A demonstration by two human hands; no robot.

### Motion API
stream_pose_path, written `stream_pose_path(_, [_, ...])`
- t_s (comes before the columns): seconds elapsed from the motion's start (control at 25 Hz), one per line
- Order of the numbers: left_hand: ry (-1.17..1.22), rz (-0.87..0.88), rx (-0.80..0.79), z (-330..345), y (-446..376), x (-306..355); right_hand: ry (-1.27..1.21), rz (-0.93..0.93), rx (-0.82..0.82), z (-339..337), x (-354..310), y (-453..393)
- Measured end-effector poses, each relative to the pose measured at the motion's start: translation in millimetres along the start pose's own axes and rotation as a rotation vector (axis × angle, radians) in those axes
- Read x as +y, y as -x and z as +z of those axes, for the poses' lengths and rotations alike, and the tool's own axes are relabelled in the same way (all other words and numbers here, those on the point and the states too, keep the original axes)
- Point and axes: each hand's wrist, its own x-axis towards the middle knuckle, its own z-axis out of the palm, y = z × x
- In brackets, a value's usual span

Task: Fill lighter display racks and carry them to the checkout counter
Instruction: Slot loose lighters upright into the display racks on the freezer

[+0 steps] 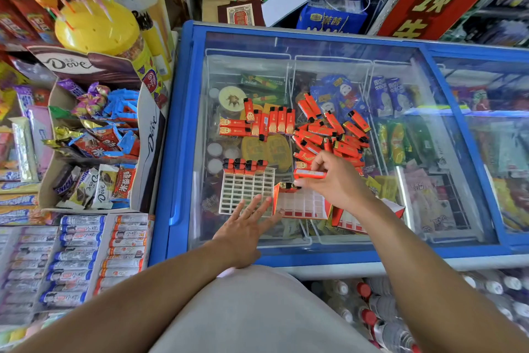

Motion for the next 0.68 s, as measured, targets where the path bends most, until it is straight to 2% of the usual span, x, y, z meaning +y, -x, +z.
stream_pose_path(0.12, [-0.007,-0.001,-0.005,0.8,-0.9,0.6,0.058,0.002,0.012,-5.4,14.1,12.1])
stream_pose_path(0.24, [-0.011,-0.003,-0.018,-0.7,-0.5,1.6,0.138,0.000,-0.087,-5.6,26.3,19.2])
stream_pose_path(0.4, [-0.010,-0.008,-0.025,-1.9,-0.9,1.8,0.097,0.003,-0.006,8.8,32.6,22.4])
stream_pose_path(0.52, [-0.012,-0.010,-0.025,-2.8,-0.5,1.7,0.063,0.030,-0.039,21.5,32.9,23.8])
stream_pose_path(0.68, [-0.023,-0.013,-0.015,-2.5,0.0,1.9,0.140,-0.015,-0.100,29.6,32.9,24.6])
